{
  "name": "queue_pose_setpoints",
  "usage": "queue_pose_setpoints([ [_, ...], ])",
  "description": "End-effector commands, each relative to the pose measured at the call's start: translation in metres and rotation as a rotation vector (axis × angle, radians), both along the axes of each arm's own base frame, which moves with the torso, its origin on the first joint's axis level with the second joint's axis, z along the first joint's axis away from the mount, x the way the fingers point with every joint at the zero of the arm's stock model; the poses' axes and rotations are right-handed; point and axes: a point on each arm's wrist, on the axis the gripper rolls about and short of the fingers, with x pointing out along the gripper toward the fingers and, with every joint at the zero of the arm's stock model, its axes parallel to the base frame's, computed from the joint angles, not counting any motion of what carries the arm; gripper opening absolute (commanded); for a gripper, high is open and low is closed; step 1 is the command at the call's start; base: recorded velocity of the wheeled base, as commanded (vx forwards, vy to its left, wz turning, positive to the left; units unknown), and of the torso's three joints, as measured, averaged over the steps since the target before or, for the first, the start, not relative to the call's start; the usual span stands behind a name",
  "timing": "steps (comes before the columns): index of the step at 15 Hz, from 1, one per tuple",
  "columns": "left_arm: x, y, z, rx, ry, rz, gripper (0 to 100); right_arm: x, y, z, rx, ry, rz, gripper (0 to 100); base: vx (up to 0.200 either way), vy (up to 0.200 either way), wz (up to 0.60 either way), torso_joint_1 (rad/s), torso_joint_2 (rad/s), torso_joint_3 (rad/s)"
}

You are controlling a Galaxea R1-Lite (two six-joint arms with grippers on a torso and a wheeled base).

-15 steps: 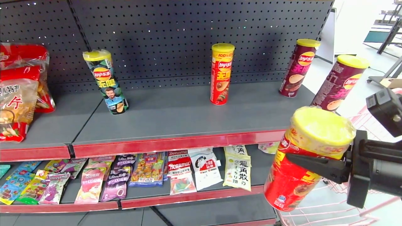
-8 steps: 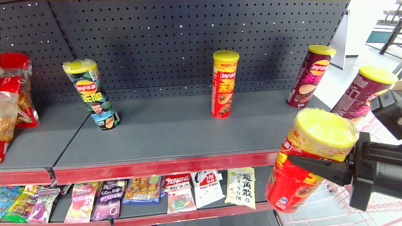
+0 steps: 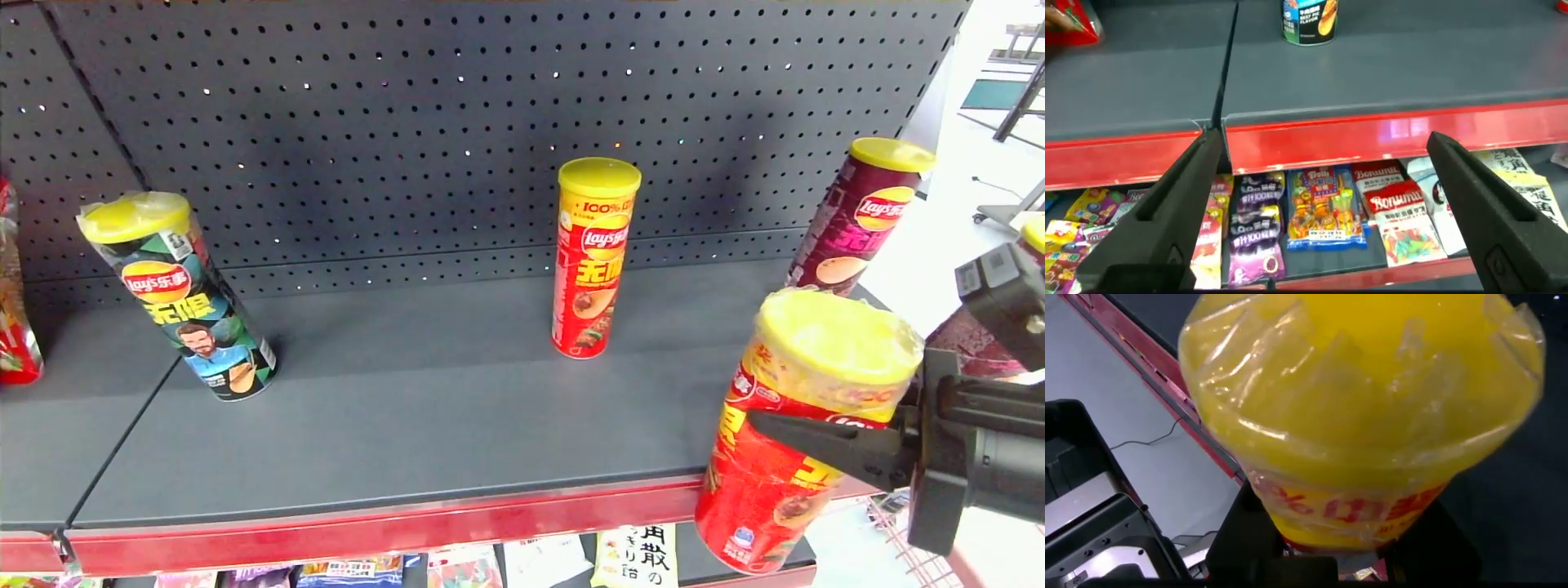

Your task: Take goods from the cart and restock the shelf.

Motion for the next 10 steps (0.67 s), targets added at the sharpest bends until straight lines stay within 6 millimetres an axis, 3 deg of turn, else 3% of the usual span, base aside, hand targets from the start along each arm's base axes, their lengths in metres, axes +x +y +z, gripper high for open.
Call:
queue_pose_setpoints([
  [1, 0.0, 0.0, 0.0, 0.0, 0.0, 0.0, 100, -0.001, 0.0, -0.001, -0.002, 0.002, 0.003, 0, 0.0, 0.0, 0.0, 0.0, 0.0, 0.0],
  [10, 0.0, -0.001, 0.002, 0.012, -0.013, -0.051, 100, -0.014, -0.009, -0.008, 0.001, -0.002, 0.003, 0, 0.0, 0.0, 0.0, 0.0, 0.0, 0.0],
])
